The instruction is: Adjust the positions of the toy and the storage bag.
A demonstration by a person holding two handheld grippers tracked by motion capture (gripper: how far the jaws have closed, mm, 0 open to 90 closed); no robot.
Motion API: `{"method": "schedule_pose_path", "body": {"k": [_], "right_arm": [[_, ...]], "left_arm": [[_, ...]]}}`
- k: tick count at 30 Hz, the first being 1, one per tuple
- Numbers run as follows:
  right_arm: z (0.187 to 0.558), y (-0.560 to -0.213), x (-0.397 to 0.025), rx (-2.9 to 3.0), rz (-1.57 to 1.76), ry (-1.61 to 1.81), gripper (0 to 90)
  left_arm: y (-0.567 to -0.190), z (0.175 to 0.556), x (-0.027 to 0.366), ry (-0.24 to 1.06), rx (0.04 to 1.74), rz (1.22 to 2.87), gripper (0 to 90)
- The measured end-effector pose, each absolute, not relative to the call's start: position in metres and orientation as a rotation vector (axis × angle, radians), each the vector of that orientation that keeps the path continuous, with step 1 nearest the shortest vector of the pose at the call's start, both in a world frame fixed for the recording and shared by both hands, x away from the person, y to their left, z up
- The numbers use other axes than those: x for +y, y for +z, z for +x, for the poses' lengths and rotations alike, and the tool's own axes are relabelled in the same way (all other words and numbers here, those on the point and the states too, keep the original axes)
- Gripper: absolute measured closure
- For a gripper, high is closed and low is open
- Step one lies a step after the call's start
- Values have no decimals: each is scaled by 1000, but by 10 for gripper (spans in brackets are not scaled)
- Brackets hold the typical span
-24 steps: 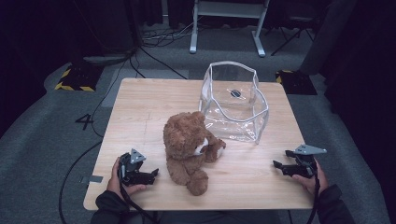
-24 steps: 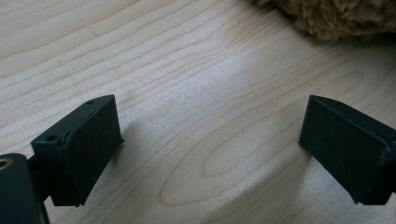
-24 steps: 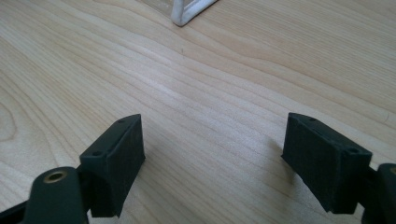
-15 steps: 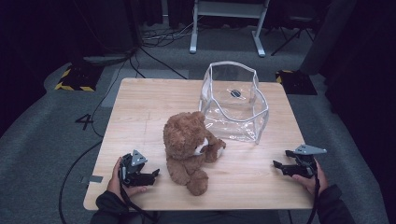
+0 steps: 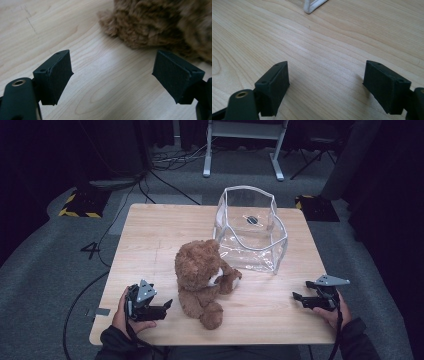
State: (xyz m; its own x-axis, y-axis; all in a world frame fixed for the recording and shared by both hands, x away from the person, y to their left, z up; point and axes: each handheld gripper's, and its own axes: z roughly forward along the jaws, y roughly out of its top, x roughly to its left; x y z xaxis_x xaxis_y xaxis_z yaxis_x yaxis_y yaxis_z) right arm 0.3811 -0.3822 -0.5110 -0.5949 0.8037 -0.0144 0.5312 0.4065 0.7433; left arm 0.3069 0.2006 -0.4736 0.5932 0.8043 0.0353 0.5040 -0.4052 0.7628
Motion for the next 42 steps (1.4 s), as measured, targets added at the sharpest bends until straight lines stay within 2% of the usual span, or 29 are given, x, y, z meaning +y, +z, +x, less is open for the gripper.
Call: {"method": "schedule_pose_path", "body": {"k": [17,42], "right_arm": [[381,-511,-382,2295,1153,1010,195],[381,-511,-382,2294,1152,1010,194]], "left_arm": [[-447,291,192,580,997,2051,163],[-423,280,172,541,913,1997,160]]}}
